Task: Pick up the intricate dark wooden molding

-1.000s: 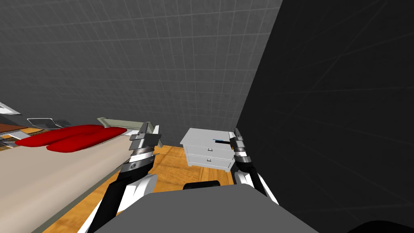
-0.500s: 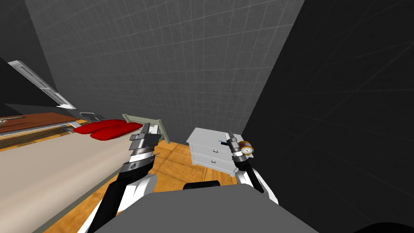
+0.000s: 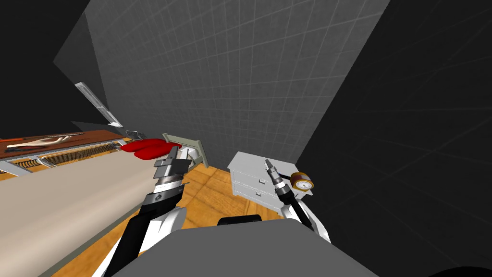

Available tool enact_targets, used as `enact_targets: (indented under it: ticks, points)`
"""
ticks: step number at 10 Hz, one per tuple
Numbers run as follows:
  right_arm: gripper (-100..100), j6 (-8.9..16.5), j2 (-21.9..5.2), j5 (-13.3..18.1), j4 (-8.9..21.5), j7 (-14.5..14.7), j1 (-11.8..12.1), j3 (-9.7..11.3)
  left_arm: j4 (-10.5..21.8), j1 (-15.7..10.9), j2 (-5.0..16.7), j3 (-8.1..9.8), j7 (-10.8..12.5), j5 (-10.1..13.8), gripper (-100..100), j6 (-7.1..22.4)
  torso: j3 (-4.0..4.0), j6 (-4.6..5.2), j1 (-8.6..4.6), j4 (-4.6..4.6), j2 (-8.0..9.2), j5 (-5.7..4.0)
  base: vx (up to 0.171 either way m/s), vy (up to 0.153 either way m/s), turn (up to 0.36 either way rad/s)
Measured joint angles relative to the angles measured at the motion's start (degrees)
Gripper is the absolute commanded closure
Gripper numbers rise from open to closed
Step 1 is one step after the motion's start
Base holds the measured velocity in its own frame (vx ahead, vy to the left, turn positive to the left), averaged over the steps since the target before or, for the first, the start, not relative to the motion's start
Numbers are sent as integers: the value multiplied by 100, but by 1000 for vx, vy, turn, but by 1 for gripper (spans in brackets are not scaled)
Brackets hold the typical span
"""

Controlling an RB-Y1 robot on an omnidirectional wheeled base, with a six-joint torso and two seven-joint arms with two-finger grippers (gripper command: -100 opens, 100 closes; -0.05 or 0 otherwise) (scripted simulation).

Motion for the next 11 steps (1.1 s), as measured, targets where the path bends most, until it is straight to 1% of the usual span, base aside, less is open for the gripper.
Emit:
enact_targets:
  ticks: [2,3,5,6,7,8,11]
  points:
    - [-100,-36,-307,40,247,90,-119,101,0,0,0,0,0,0,0,0,-2,1,-5,0,-4,-1,23,33,162]
    - [-100,-62,-393,71,398,145,-185,162,0,1,0,1,0,0,0,0,-2,4,-7,-1,-3,-1,21,41,256]
    - [-100,-157,-691,130,651,245,-243,273,0,1,0,1,0,0,0,0,-1,6,-7,0,-1,-1,16,35,142]
    - [-100,-232,-855,179,835,306,-298,354,0,0,0,0,0,0,0,0,0,2,-4,0,-1,-1,15,29,124]
    - [-100,-257,-967,209,946,354,-338,405,0,1,0,1,0,0,0,0,0,5,-7,0,0,-1,22,30,208]
    - [-100,-306,-1126,261,1147,410,-422,487,0,0,0,0,0,0,0,0,-1,2,-7,0,-2,-1,19,26,117]
    - [-100,-404,-1547,383,1527,553,-512,655,0,1,0,1,0,0,0,0,0,6,-7,0,0,0,21,33,178]
